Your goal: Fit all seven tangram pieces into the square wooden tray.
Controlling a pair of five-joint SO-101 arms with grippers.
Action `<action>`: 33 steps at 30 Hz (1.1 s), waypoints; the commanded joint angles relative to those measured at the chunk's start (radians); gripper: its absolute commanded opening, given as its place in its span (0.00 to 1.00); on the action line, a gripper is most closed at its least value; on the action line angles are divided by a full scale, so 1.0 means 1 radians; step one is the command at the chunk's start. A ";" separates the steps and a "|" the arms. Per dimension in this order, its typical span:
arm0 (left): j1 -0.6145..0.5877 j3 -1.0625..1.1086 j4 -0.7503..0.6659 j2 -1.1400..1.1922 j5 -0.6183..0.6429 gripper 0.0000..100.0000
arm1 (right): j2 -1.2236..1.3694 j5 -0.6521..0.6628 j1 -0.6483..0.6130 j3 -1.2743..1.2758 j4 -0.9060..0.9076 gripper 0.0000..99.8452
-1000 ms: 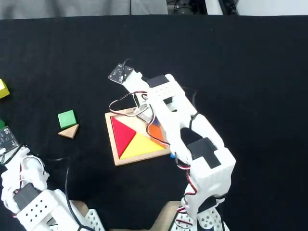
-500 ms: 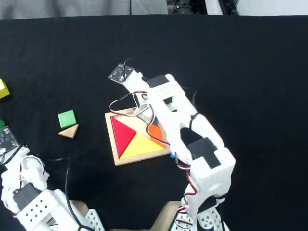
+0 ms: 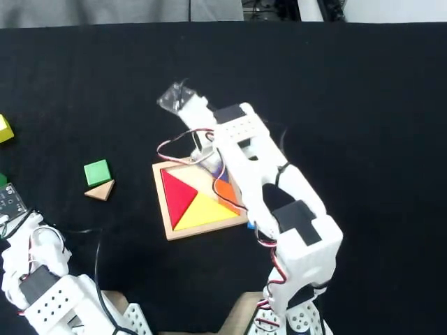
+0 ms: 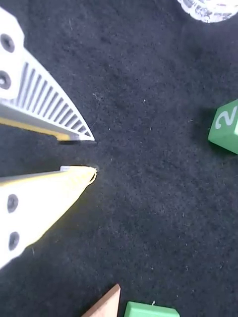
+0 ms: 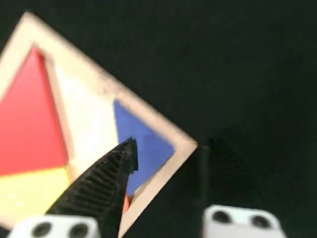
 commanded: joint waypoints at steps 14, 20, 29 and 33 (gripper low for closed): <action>0.008 -0.005 -0.015 -0.009 -0.009 0.10 | 0.114 -0.109 -0.074 -0.200 -0.014 0.01; 0.010 -0.005 -0.015 -0.009 -0.009 0.10 | 0.140 -0.107 -0.086 -0.197 -0.008 0.01; 0.008 -0.005 -0.015 -0.009 -0.009 0.10 | 0.183 -0.103 -0.084 -0.200 0.006 0.01; 0.008 -0.005 -0.015 -0.009 -0.009 0.10 | 0.163 -0.103 -0.084 -0.205 0.037 0.01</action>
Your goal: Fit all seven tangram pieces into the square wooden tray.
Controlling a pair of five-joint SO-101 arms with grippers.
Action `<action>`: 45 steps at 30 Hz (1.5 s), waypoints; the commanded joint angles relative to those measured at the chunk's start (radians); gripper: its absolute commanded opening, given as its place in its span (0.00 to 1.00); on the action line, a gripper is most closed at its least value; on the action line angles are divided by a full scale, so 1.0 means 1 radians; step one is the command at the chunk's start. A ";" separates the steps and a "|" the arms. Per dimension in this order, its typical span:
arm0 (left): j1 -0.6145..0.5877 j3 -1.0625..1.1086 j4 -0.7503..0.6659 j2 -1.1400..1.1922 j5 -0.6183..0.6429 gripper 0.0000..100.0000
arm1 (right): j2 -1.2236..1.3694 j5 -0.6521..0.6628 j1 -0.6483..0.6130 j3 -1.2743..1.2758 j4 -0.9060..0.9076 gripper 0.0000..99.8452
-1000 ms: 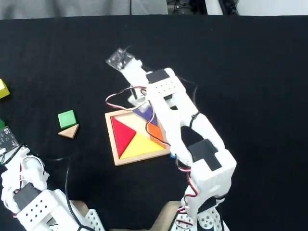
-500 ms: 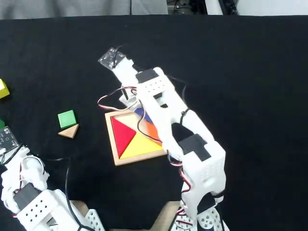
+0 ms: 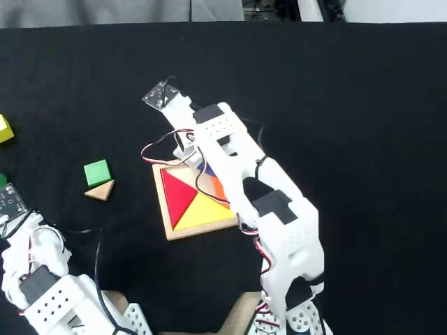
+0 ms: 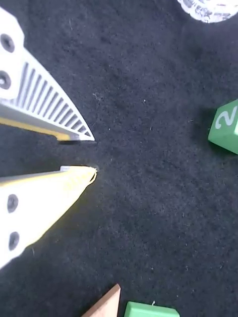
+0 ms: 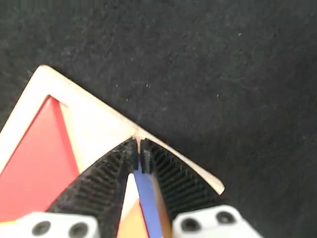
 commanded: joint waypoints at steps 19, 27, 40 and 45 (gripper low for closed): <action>0.012 -0.005 -0.015 -0.009 -0.008 0.10 | -0.223 0.002 -0.071 0.136 0.000 0.01; 0.010 -0.004 -0.015 -0.009 -0.009 0.10 | -0.223 -0.008 0.008 0.222 -0.040 0.01; 0.012 0.005 -0.017 -0.009 -0.011 0.10 | -0.232 -0.006 0.061 0.260 -0.049 0.01; 0.012 0.005 -0.017 -0.009 -0.011 0.10 | -0.232 -0.006 0.061 0.263 -0.048 0.01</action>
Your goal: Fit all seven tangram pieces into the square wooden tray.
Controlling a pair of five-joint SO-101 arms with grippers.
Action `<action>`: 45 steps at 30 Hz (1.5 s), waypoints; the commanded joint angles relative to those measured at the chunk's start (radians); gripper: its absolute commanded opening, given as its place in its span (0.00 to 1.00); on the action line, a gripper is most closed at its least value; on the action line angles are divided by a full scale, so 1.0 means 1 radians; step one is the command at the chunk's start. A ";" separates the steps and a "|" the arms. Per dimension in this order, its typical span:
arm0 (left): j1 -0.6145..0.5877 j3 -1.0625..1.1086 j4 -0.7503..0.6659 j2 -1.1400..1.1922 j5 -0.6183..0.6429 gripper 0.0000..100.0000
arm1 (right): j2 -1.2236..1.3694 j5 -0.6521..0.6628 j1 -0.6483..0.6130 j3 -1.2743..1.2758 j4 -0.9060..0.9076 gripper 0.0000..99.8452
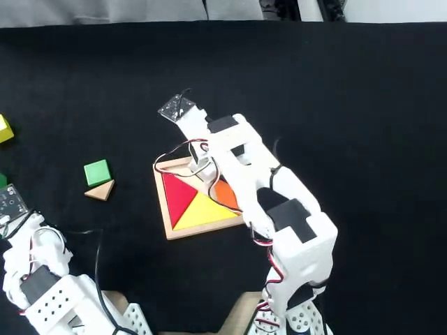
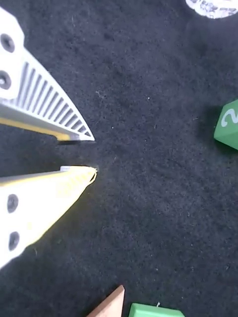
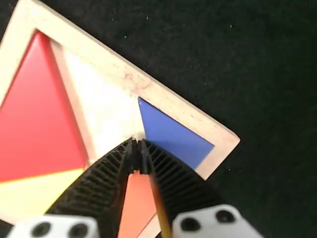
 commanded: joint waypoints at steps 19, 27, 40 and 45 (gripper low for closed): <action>0.047 -0.131 0.130 -0.008 -0.012 0.10 | -0.337 -0.008 -0.011 0.041 0.058 0.01; 0.363 -0.366 0.218 0.003 -0.049 0.12 | -0.487 -0.017 0.072 0.269 -0.123 0.01; 0.443 -0.895 0.466 0.436 -0.097 0.16 | -0.504 -0.115 0.077 0.303 -0.164 0.01; 0.452 -1.050 0.509 0.738 0.021 0.16 | -0.507 -0.115 0.110 0.303 -0.164 0.01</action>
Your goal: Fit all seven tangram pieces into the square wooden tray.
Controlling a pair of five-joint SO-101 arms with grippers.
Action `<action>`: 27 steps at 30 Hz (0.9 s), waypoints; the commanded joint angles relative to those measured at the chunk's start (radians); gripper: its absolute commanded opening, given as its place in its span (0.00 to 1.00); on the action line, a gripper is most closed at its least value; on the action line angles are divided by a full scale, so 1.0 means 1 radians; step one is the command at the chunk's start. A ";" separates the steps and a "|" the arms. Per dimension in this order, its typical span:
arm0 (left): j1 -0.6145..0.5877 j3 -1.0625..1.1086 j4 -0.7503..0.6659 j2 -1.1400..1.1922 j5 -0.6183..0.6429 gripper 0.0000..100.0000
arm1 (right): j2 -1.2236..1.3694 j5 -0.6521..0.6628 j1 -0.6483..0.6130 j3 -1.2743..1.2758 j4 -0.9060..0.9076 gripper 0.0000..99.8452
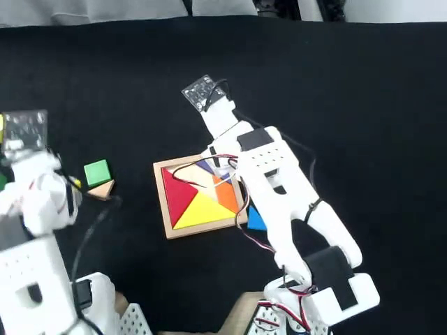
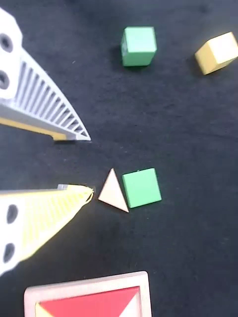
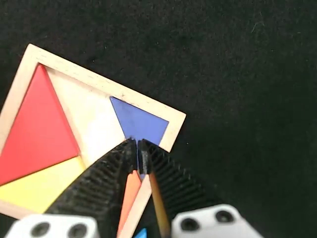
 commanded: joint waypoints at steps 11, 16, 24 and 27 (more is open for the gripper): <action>0.216 -0.266 0.121 0.574 0.032 0.16 | -0.053 -0.072 0.158 -0.005 -0.061 0.01; 0.180 -0.263 0.054 0.729 -0.377 0.16 | -0.053 -0.071 0.160 -0.005 -0.061 0.01; 0.111 -0.271 -0.087 0.916 -0.442 0.16 | -0.054 -0.069 0.210 -0.008 -0.078 0.01; 0.114 -0.271 -0.175 0.916 -0.580 0.16 | -0.053 -0.069 0.210 -0.005 -0.086 0.01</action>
